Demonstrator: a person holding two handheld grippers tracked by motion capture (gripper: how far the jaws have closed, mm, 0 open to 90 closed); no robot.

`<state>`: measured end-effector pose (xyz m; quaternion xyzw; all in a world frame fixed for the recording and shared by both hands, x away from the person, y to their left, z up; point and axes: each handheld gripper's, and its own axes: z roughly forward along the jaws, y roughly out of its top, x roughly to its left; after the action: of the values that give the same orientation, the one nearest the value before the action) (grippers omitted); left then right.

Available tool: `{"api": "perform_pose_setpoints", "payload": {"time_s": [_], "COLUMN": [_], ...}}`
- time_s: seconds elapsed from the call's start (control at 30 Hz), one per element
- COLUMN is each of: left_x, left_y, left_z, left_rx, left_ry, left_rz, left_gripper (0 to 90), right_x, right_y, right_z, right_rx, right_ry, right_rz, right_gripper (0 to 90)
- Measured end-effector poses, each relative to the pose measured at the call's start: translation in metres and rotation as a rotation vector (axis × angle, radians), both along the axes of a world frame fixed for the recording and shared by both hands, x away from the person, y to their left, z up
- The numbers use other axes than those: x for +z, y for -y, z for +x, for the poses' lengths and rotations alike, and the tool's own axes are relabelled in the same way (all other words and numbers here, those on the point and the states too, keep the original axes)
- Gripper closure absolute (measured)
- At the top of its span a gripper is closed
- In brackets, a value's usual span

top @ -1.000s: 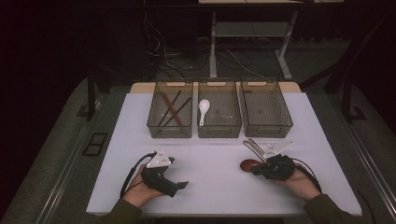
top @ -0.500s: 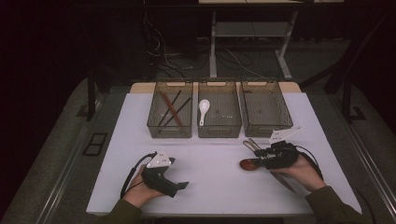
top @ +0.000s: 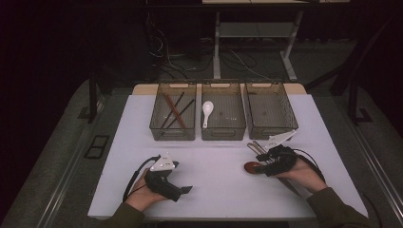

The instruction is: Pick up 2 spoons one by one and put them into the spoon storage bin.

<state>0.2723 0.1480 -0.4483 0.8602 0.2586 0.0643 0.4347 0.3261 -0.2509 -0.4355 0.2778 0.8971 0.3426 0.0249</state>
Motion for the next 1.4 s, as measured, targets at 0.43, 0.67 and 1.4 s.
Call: {"api": "perform_pose_setpoints", "payload": {"time_s": [0.43, 0.67, 1.4], "left_x": [0.0, -0.002, -0.002], "left_y": [0.0, 0.001, -0.003], "left_z": [0.0, 0.0, 0.001], "left_rx": [-0.007, -0.013, -0.001], "left_ry": [0.004, 0.007, 0.015], "left_rz": [-0.004, 0.008, -0.031], "left_gripper": [0.0, 0.0, 0.0], "right_x": [-0.004, -0.004, 0.002], "right_y": [-0.005, -0.007, -0.002], "right_z": [-0.005, -0.01, -0.01], "right_rx": [0.037, 0.079, 0.136], "right_ry": [0.004, 0.016, 0.043], "right_rz": [-0.06, -0.069, -0.042], "right_gripper": [50.0, 60.9, 82.3]}}
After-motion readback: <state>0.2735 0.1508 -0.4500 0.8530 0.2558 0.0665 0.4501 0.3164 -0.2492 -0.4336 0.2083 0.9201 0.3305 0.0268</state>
